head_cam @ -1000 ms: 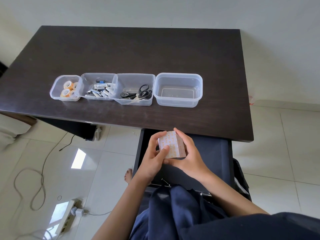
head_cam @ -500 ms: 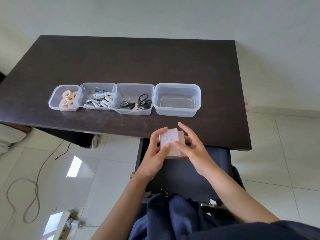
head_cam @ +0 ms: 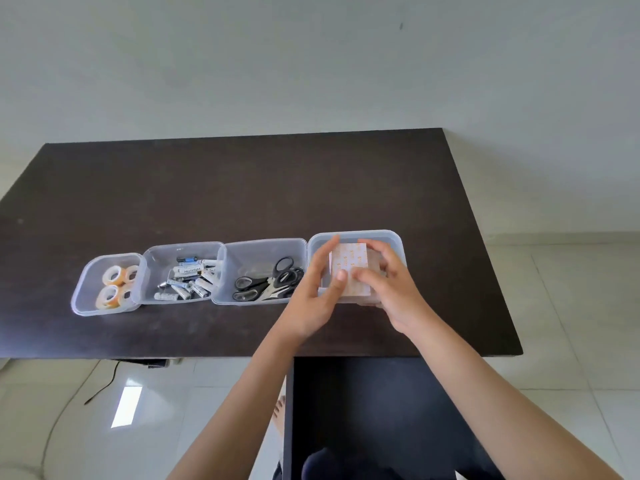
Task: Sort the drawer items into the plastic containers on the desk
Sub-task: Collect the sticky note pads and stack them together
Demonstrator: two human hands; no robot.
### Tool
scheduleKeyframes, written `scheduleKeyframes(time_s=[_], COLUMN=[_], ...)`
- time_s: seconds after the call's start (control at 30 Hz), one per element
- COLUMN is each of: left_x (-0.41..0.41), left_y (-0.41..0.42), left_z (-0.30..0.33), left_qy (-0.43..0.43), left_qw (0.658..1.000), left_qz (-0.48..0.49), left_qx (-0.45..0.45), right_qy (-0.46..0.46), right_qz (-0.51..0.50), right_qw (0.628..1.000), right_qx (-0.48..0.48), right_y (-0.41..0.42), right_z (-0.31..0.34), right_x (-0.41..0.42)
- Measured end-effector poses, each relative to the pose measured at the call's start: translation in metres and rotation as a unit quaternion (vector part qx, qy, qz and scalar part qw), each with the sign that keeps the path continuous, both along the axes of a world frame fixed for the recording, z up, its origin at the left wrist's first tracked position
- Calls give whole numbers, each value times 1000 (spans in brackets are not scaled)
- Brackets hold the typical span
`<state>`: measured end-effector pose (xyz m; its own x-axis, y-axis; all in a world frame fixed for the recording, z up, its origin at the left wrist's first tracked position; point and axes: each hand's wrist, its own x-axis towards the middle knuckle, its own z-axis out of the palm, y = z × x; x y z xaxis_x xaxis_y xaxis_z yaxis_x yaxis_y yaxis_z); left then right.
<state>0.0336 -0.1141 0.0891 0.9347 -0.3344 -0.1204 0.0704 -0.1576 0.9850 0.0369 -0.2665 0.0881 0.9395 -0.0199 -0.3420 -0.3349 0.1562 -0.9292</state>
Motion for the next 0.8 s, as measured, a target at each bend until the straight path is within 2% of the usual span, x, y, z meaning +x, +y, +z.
scheduleKeyframes(time_s=[0.13,0.23,0.33,0.5,0.8], left_x=[33,49,60,66,65], left_y=[23,40,47,51,51], left_z=[-8,-19,-29,-55,-62], left_qy=[-41,-39,-34,-82,-68], left_qw=[984,965,959,957,964], left_qz=[41,4,-42,-64,-53], left_qx=[167,261,279,271,251], right_qy=[8,29,52,88,212], right_qz=[-13,17,46,84,154], right_qw=[999,994,986,976,956], right_qx=[-51,-99,-150,-179,-135], right_y=[3,9,17,24,22], right_z=[-2,-10,-18,-25,-45], right_x=[35,50,58,74,89])
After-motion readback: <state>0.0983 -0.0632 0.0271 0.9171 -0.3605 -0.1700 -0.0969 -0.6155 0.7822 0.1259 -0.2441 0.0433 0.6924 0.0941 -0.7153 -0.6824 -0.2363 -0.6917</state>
